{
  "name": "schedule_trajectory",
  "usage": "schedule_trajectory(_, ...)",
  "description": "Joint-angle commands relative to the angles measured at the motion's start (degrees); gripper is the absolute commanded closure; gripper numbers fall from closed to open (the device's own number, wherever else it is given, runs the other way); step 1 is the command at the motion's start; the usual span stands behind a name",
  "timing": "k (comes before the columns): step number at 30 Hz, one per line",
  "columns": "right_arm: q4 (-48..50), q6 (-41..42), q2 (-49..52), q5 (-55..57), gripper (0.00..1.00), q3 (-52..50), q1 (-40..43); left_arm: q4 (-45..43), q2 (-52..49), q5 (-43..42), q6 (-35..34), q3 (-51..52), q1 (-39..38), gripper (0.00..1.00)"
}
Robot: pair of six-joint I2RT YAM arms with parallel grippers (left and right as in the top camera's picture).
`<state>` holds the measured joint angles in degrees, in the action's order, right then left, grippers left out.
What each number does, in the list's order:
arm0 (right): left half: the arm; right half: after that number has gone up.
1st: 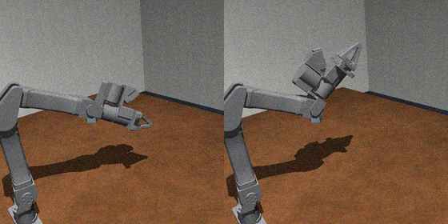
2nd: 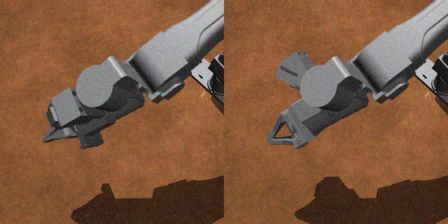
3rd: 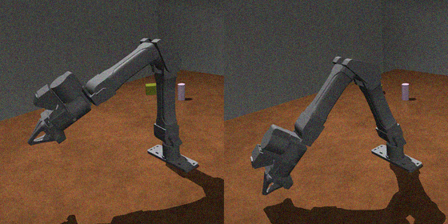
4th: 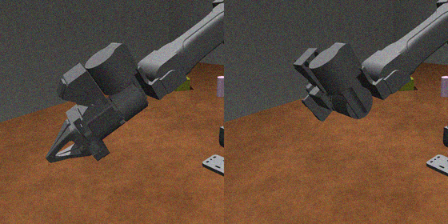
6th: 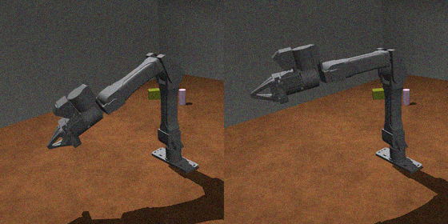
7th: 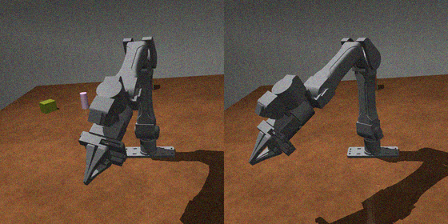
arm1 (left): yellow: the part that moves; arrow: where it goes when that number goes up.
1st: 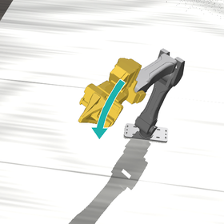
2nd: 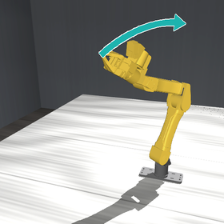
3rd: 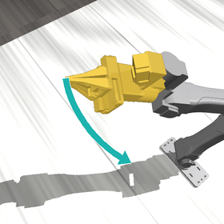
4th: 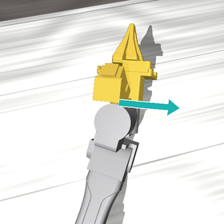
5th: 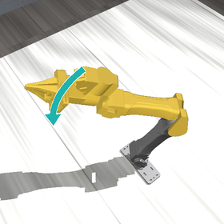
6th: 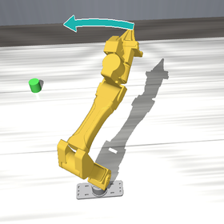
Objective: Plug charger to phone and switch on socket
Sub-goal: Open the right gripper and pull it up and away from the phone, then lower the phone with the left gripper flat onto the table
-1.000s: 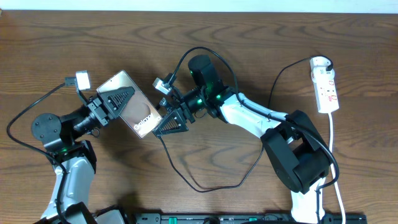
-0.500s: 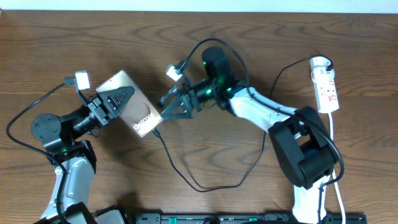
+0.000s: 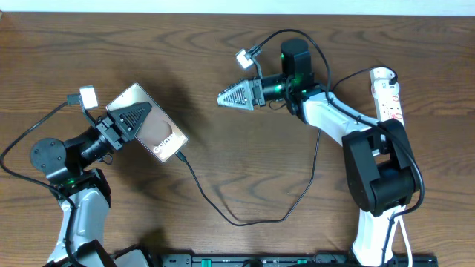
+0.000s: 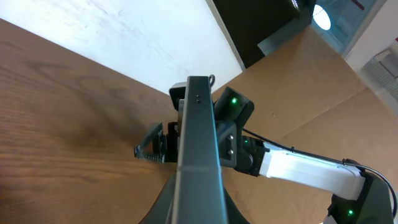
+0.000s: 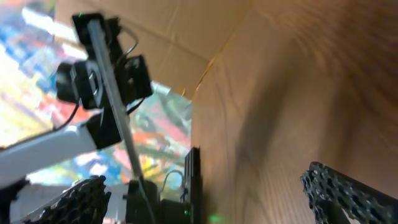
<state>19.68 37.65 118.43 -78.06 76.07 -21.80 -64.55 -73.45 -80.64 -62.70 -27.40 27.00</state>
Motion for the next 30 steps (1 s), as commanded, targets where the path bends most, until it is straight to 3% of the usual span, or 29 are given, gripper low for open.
schedule_trajectory(1,0.2,5.3,-2.3,5.7,0.01,0.9,-0.3,-0.7,0.5,1.6,1.1,-0.3,0.4,0.92)
schedule_trajectory(7,-8.0,3.9,-5.9,13.2,0.01,0.9,-0.4,-0.7,0.5,1.8,1.1,-0.3,0.4,0.93)
schedule_trajectory(12,-22.7,-3.0,-11.0,22.7,0.01,0.9,-0.4,-0.7,0.5,1.8,1.1,-0.3,0.4,0.93)
schedule_trajectory(17,-40.1,-8.4,-18.4,40.7,0.01,0.9,-0.4,2.0,0.5,1.8,3.6,-0.3,0.3,0.92)
schedule_trajectory(23,-51.2,-9.1,-26.6,54.7,0.01,0.9,-0.4,19.8,0.5,6.0,15.6,-0.3,0.3,0.93)
schedule_trajectory(30,-57.4,-9.0,-31.5,63.5,0.01,0.9,-1.8,44.0,0.5,23.5,23.6,-0.3,0.3,0.93)
